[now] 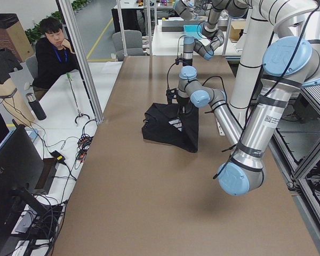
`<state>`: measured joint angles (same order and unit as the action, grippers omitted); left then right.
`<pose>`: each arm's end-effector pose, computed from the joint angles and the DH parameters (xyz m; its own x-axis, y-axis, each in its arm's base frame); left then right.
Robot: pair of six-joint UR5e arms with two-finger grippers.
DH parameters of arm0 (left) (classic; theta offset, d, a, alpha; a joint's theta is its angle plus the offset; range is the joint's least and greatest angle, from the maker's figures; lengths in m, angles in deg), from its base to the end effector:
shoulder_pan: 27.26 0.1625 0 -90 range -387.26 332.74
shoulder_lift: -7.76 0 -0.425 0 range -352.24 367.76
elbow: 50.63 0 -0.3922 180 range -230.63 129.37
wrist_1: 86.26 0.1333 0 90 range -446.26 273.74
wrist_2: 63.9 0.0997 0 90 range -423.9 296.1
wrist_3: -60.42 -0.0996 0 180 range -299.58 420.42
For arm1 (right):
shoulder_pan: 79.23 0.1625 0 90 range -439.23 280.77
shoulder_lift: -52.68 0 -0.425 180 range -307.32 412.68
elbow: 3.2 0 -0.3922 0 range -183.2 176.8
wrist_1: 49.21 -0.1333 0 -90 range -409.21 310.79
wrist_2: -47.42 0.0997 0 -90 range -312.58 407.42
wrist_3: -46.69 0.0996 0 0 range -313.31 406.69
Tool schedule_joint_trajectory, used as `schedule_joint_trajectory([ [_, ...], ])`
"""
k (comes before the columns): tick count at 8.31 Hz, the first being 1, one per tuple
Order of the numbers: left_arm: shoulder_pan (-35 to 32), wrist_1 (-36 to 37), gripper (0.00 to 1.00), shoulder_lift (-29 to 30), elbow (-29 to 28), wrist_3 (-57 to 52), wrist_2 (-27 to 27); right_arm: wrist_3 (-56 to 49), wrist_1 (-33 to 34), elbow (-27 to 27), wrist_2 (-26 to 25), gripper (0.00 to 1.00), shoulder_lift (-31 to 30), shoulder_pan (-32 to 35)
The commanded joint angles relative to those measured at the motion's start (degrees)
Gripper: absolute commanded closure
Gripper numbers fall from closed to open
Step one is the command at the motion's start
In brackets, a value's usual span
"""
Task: Fold clothes
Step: 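Lift the hem with both grippers and fold it toward the collar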
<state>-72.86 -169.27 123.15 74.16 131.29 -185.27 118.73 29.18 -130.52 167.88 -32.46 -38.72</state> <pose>0.2952 -0.4179 0.1773 0.5004 -0.1111 -0.8586 0.1635 0.9860 -0.0323 -0.2920 -0.3584 0.2929 0.5040 0.0810 0.8599 -0.0983 0.9945 -0.0361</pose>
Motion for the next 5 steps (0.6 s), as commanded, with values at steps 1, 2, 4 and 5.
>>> schedule_joint_trajectory([
  [1,-5.63,-1.18,1.0,4.65,-8.22,-2.65,2.09,-0.31,0.01,6.98,-2.33,1.0,5.31,3.79],
  [2,-6.33,-2.58,1.0,7.01,-12.52,-2.76,2.19,-0.58,0.01,9.36,-3.91,1.0,7.59,3.88],
  [4,-7.04,-8.01,1.0,10.8,-22.7,-3.98,4.11,-0.76,0.01,12.27,-4.19,1.0,9.72,5.28],
  [5,-6.96,-12.48,1.0,12.12,-29.37,-5.21,5.35,-0.84,-0.25,15.33,-4.36,1.0,11.73,5.89],
])
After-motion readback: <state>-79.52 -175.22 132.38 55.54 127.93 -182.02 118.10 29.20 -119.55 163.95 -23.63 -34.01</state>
